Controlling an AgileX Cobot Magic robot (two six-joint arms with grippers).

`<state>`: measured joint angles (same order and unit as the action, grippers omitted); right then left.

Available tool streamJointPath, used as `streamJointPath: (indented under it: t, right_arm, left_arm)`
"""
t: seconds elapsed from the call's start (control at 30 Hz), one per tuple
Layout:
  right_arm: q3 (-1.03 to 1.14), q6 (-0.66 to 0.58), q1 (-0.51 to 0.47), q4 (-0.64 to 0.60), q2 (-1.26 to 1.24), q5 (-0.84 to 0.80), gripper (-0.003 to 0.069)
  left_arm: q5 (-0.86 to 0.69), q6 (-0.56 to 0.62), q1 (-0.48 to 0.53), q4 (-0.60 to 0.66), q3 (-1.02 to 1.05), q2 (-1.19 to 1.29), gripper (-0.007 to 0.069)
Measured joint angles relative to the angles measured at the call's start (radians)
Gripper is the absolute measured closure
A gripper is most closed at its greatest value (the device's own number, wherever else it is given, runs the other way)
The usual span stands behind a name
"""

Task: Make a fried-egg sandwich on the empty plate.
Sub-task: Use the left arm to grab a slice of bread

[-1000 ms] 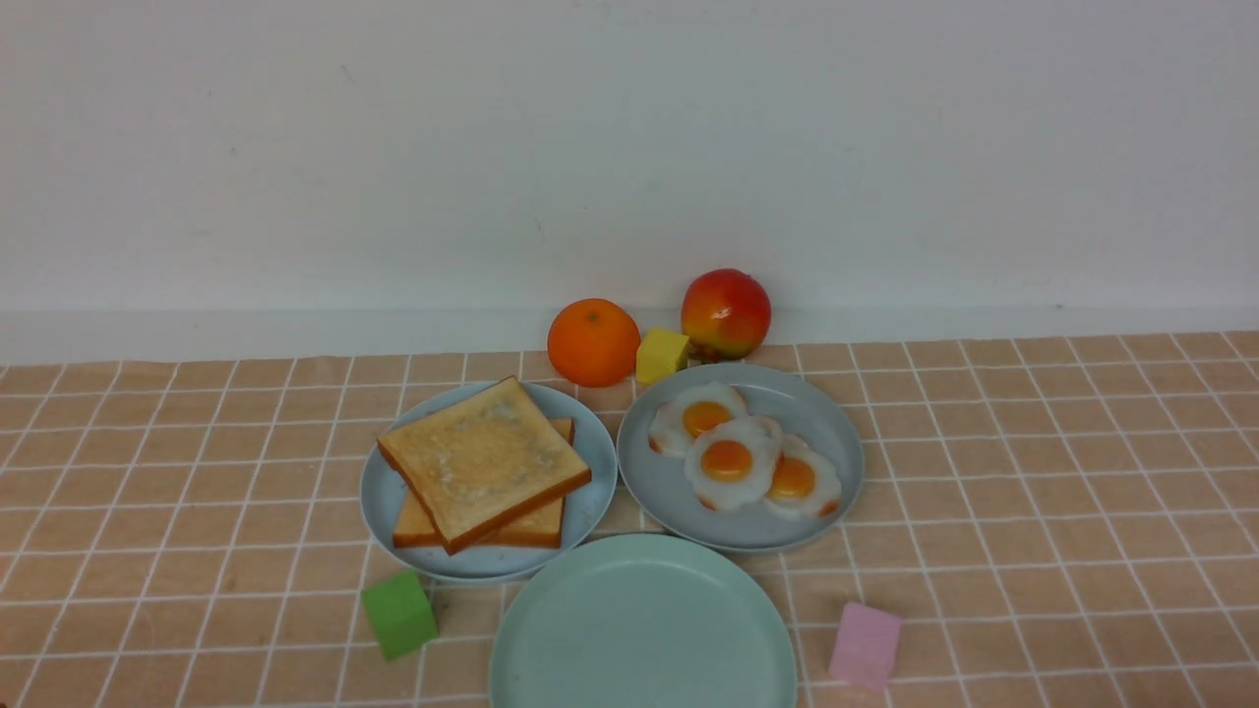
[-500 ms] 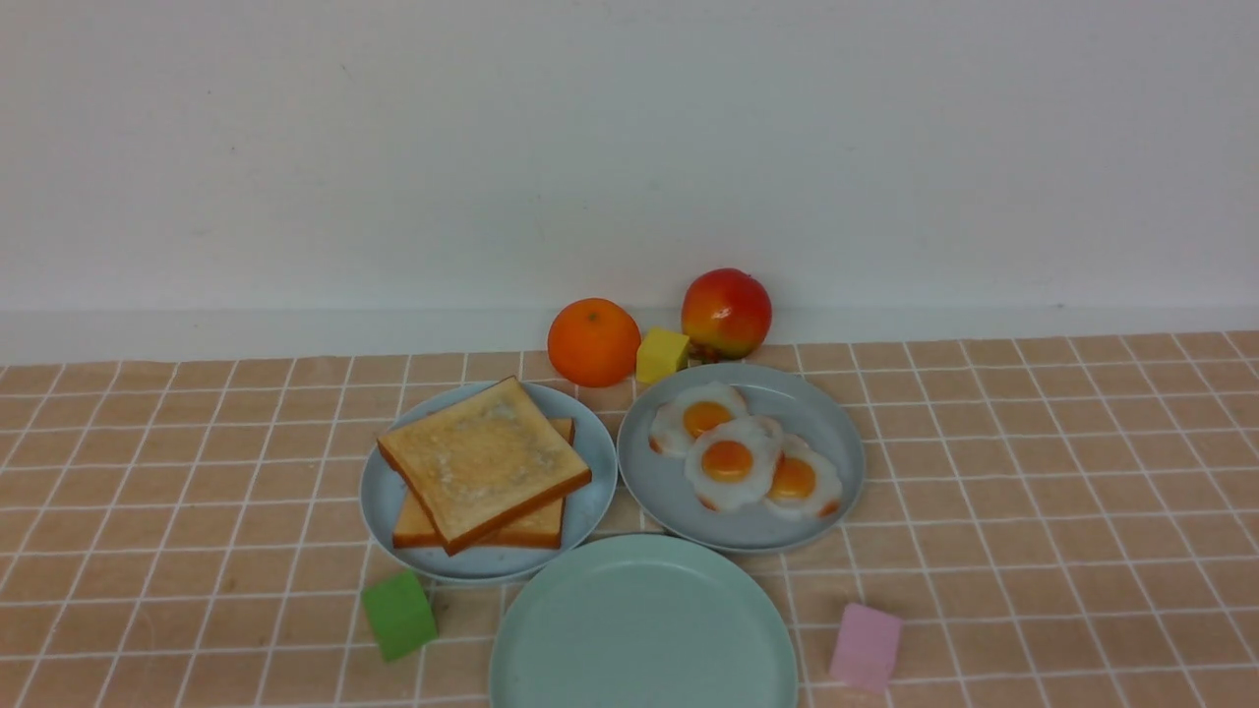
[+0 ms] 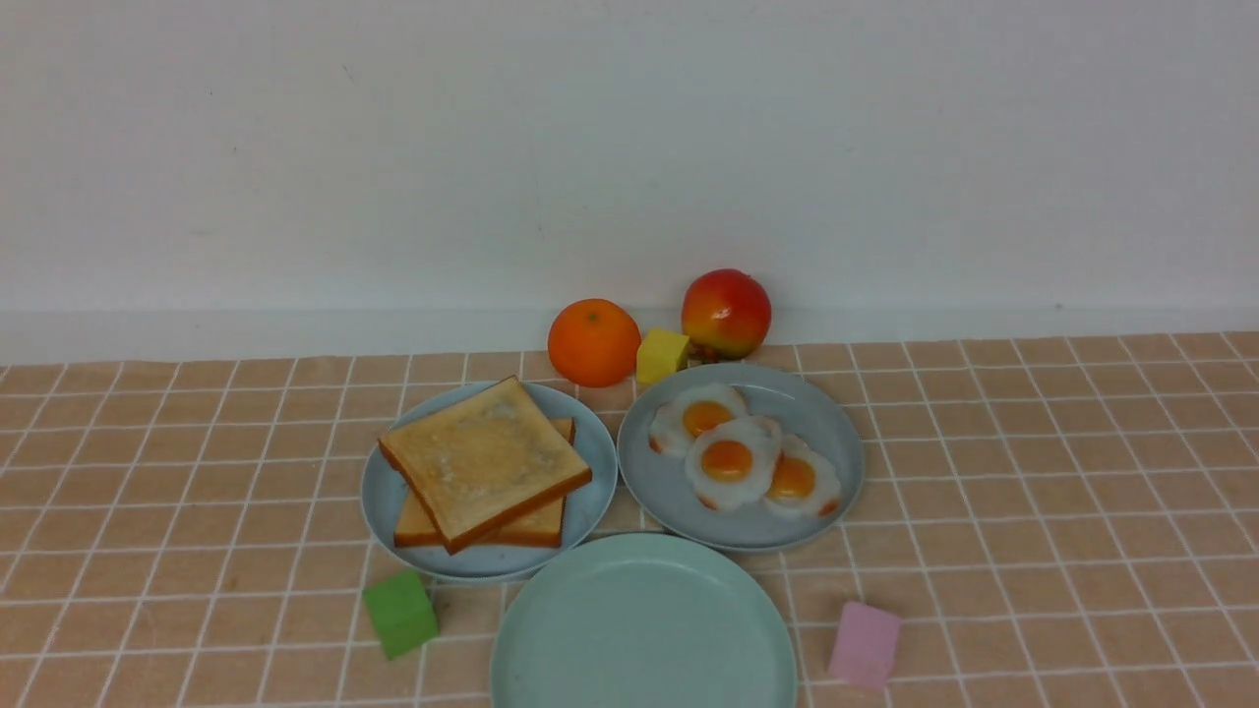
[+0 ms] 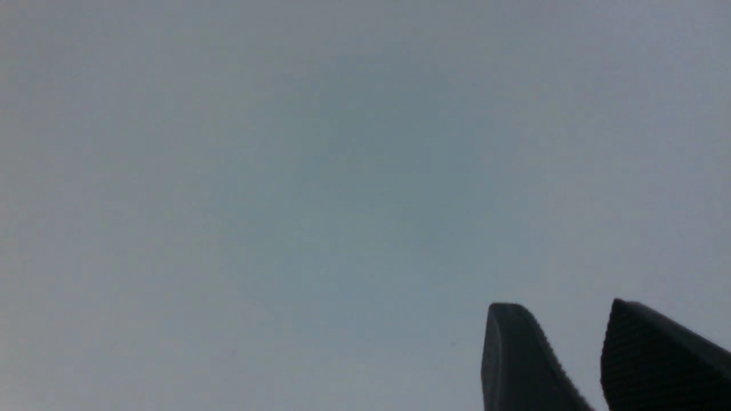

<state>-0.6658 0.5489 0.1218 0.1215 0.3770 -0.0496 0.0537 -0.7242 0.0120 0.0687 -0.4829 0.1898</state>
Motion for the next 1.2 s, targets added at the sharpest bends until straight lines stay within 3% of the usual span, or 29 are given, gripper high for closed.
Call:
streamJointPath:
  t: [0.03,0.13,0.27,0.4,0.57,0.8,0.87,1.0,1.2]
  right_arm:
    - [-0.105,0.000,0.000,0.032,0.116,-0.108,0.0419]
    - [-0.178,0.000,0.000,0.098,0.263,-0.271,0.0419]
    - [-0.189,0.000,0.000,0.162,0.443,-0.386,0.0419]
    - [-0.182,0.000,0.004,0.107,0.607,-0.499,0.0419]
    - [-0.181,-0.113,0.076,-0.085,0.762,-0.626,0.0419]
    - [-0.181,-0.361,0.242,-0.330,0.874,-0.621,0.0419]
    - [-0.181,-0.390,0.268,-0.359,0.884,-0.604,0.0419]
    - [-0.181,-0.406,0.279,-0.373,0.891,-0.592,0.0419]
    - [-0.181,-0.408,0.279,-0.373,0.891,-0.590,0.0419]
  left_arm:
    - [-0.141,0.000,0.000,0.000,-0.076,0.085,0.0386]
    - [-0.339,-0.001,0.000,-0.002,-0.150,0.252,0.0386]
    - [-0.496,0.030,0.000,-0.031,-0.152,0.410,0.0386]
    - [-0.506,0.041,0.000,-0.048,-0.128,0.536,0.0386]
    - [-0.489,0.053,0.000,0.116,-0.123,0.677,0.0386]
    - [-0.589,0.432,0.000,0.440,-0.260,0.965,0.0386]
    - [-0.631,0.542,0.000,0.531,-0.319,1.075,0.0385]
    - [-0.651,0.655,-0.010,0.601,-0.400,1.230,0.0367]
    - [-0.622,0.651,-0.110,0.558,-0.505,1.408,0.0308]
